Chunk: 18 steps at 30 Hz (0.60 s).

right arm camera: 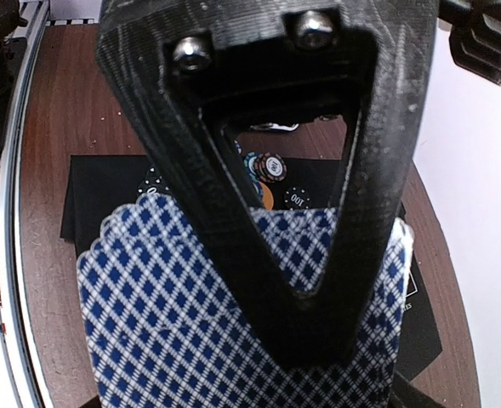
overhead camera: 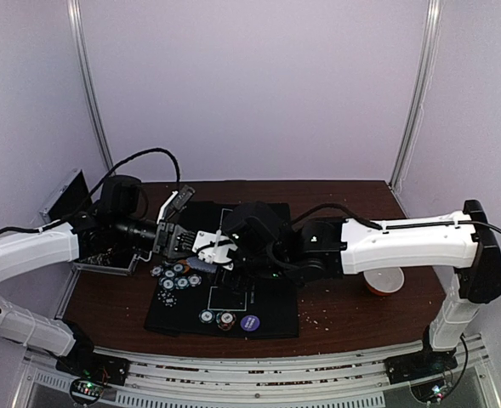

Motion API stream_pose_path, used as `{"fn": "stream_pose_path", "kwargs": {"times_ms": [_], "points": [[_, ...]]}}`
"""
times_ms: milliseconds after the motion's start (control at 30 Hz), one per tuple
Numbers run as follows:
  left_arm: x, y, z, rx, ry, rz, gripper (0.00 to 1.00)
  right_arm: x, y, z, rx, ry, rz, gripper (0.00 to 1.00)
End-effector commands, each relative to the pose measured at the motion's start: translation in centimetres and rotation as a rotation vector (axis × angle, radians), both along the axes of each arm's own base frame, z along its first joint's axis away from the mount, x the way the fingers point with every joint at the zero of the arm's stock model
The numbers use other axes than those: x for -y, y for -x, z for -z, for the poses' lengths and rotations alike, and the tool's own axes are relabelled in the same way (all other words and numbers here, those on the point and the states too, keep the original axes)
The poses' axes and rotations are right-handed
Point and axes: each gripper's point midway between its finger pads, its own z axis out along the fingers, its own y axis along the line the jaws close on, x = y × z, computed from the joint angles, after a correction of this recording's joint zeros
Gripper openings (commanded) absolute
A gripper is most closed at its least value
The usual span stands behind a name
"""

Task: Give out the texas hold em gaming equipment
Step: Pass from the left arm to the right

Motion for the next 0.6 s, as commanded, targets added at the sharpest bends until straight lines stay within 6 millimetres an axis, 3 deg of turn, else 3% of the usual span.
{"fn": "stream_pose_path", "kwargs": {"times_ms": [0, 133, 300, 433, 567], "points": [[0.2, 0.4, -1.3, 0.043, 0.046, 0.028, 0.00, 0.0, -0.3, -1.4, 0.009, -0.028, -0.006, 0.67], [0.2, 0.6, -1.1, 0.040, 0.044, 0.037, 0.00, 0.0, -0.3, -0.9, -0.006, -0.013, -0.003, 0.56], [-0.1, -0.3, 0.2, 0.050, -0.032, -0.006, 0.02, 0.3, -0.5, -0.9, -0.015, -0.011, 0.009, 0.52], [-0.3, -1.2, 1.5, 0.060, -0.115, -0.027, 0.21, 0.4, -0.5, -1.0, -0.015, -0.010, 0.011, 0.52], [-0.4, -1.5, 1.4, 0.075, -0.138, -0.042, 0.29, 0.5, -0.6, -1.0, -0.011, -0.004, 0.017, 0.52]]}}
